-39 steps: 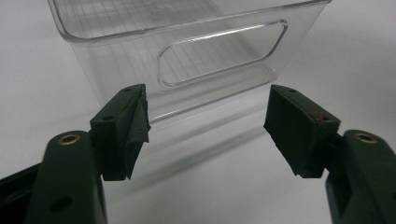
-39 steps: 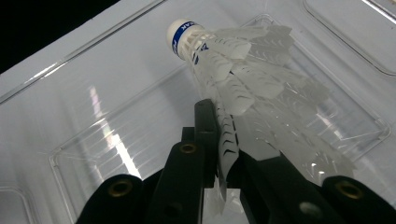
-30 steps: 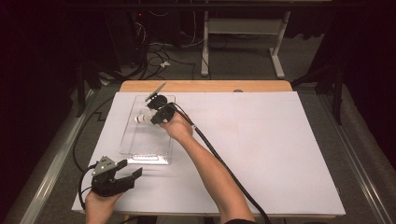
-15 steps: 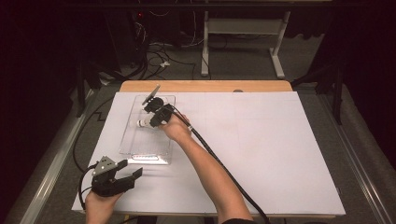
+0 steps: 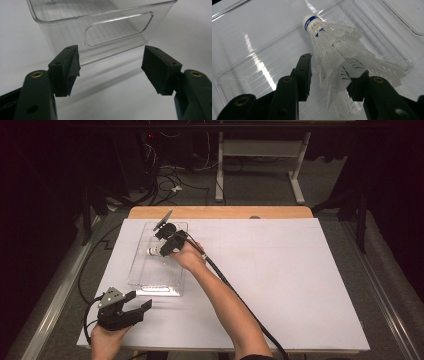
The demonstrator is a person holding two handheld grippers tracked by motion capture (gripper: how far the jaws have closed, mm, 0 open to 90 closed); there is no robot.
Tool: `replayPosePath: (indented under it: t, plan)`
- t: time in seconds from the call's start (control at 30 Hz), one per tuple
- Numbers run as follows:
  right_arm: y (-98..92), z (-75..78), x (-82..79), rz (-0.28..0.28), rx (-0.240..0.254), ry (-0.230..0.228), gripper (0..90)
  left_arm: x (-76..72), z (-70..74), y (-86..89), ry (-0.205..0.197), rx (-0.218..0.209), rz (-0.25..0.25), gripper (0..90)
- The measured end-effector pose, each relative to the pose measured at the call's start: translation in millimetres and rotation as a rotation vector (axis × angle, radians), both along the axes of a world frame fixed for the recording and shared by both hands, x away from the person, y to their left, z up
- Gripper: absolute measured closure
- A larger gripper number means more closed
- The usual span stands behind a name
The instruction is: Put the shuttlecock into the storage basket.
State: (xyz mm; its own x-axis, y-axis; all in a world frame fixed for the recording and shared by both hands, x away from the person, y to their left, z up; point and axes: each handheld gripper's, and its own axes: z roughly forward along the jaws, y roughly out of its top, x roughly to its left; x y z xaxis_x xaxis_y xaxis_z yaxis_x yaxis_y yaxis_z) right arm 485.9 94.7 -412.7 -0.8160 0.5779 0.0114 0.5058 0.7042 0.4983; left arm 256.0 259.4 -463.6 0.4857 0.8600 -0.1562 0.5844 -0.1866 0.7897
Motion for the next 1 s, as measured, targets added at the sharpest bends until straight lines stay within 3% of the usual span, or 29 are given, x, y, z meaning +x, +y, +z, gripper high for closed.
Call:
replayPosePath:
  t: [0.53, 0.77, 0.87, 1.0]
  plan:
    - [-10.1, 0.2, 0.8, -0.017, -0.001, 0.017, 61.2, 0.1, 0.1, 0.6, -0.001, -0.001, 0.003, 31.4]
    - [-20.7, 1.1, -2.6, -0.029, 0.009, -0.007, 63.0, 0.1, 0.1, 0.4, -0.001, -0.002, 0.001, 31.5]
    - [-27.1, 3.2, -4.0, -0.038, 0.014, -0.003, 65.4, -0.2, 0.3, -0.1, -0.002, -0.002, 0.0, 31.5]
    - [-33.7, 5.4, -6.6, -0.028, 0.014, -0.001, 75.4, 0.4, -0.2, -0.9, 0.0, 0.001, 0.0, 31.5]
